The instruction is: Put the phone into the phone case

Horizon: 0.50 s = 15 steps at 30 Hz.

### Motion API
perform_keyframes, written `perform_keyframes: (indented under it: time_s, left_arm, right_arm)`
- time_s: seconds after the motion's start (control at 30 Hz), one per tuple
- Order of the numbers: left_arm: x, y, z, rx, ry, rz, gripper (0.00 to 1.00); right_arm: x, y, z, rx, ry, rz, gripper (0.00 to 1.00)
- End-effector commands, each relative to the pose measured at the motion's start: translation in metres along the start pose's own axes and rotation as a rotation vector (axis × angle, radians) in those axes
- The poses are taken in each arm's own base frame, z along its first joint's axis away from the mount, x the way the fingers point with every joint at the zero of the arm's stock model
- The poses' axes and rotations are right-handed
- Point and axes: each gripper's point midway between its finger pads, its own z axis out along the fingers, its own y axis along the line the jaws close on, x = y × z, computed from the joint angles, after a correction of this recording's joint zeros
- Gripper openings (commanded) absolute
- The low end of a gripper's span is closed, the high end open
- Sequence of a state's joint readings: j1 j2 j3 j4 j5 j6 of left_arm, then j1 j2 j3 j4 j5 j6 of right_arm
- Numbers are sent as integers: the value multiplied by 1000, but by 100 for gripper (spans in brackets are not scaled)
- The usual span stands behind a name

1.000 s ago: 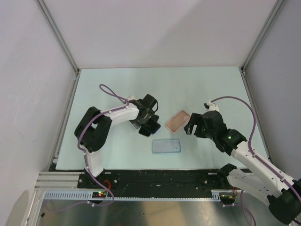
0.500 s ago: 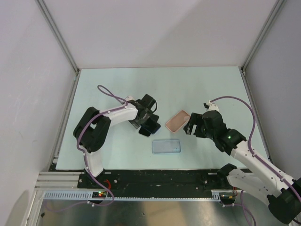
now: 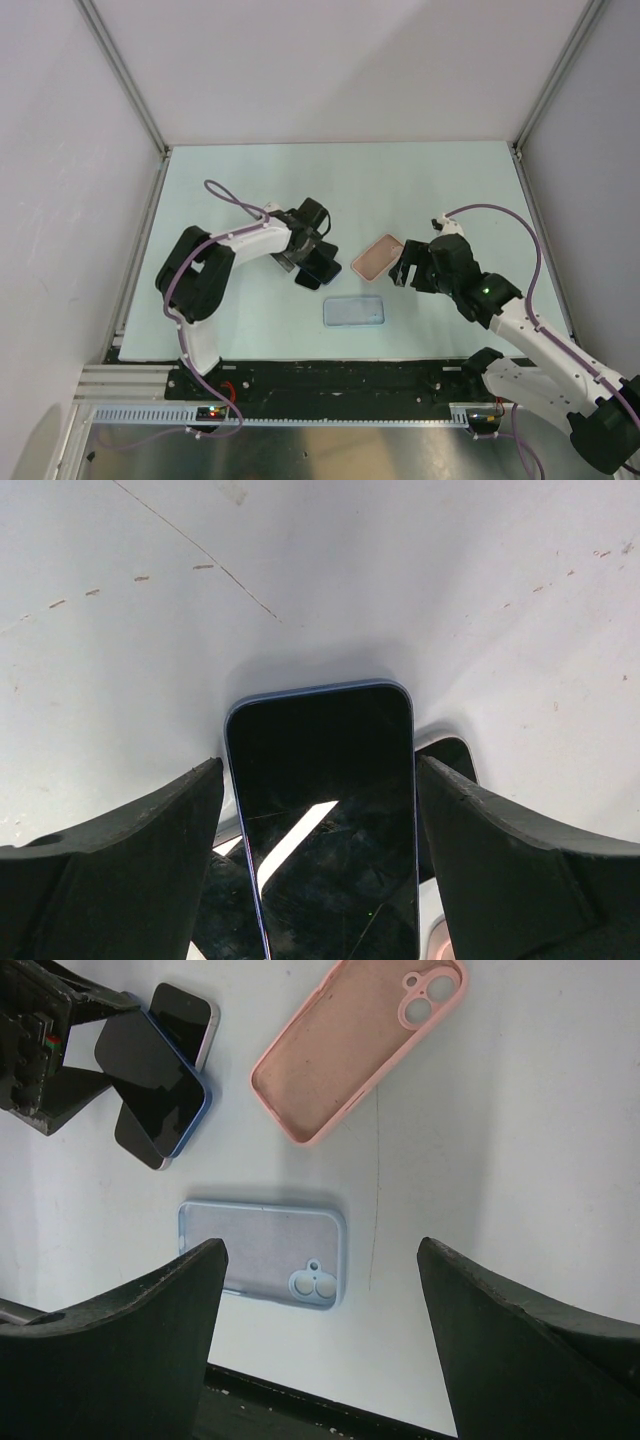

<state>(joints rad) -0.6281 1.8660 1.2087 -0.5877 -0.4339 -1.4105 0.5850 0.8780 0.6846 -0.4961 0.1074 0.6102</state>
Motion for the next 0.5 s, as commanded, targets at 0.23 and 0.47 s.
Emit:
perform_keyframes:
  time_s: [0.23, 0.47]
  left_arm:
    - [0, 7, 20, -70, -22, 22, 82]
    - [1, 18, 23, -105, -29, 44, 81]
  right_arm:
    - [-2, 3, 2, -13, -9, 11, 83]
    - [-2, 6, 2, -27, -6, 12, 83]
